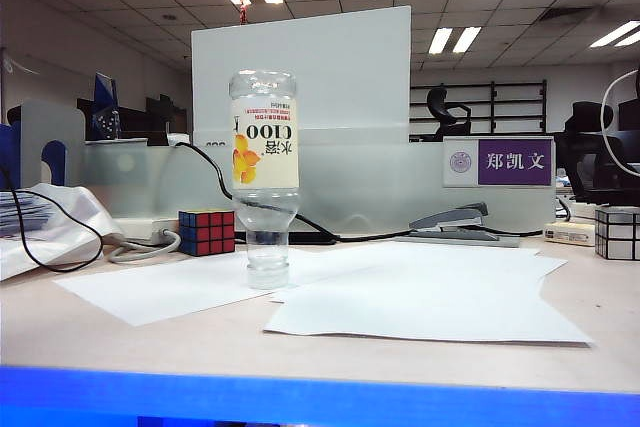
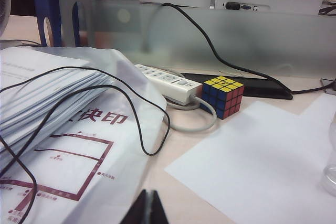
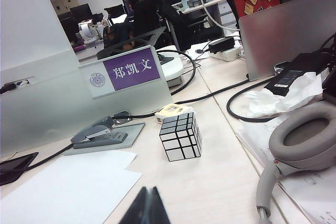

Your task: Flip the plastic bottle upside down.

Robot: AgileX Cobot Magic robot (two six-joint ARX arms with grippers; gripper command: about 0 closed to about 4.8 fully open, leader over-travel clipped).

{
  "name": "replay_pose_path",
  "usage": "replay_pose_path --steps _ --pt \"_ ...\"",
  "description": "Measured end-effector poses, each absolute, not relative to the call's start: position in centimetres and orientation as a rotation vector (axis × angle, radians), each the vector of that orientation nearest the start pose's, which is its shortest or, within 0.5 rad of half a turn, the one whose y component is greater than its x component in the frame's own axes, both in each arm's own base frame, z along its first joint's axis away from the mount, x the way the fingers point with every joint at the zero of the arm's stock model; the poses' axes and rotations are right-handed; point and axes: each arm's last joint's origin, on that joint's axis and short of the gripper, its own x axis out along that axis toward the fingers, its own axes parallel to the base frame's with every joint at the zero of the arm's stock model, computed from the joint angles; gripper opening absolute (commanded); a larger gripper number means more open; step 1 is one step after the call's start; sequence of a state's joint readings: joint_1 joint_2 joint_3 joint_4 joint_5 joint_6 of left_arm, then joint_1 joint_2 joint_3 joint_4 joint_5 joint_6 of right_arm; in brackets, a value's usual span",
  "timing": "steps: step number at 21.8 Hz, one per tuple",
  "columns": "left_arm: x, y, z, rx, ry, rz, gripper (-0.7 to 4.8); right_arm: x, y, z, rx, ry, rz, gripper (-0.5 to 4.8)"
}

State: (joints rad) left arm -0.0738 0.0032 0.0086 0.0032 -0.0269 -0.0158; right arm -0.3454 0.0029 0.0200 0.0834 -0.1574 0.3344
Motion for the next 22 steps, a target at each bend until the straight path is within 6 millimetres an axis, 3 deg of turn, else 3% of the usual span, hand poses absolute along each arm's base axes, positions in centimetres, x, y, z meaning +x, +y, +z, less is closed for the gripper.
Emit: replay_pose_path --steps 16,22 --pt "9.72 -0.64 16.65 -0.016 -0.008 -0.047 -0.05 9.17 -2.82 17.81 0.308 -0.128 -0.17 -0.09" --pt "9.72 -0.64 16.65 -0.016 -0.009 -0.047 -0.05 9.17 -2.82 17.82 0.214 -0.12 -0.175 -0.09"
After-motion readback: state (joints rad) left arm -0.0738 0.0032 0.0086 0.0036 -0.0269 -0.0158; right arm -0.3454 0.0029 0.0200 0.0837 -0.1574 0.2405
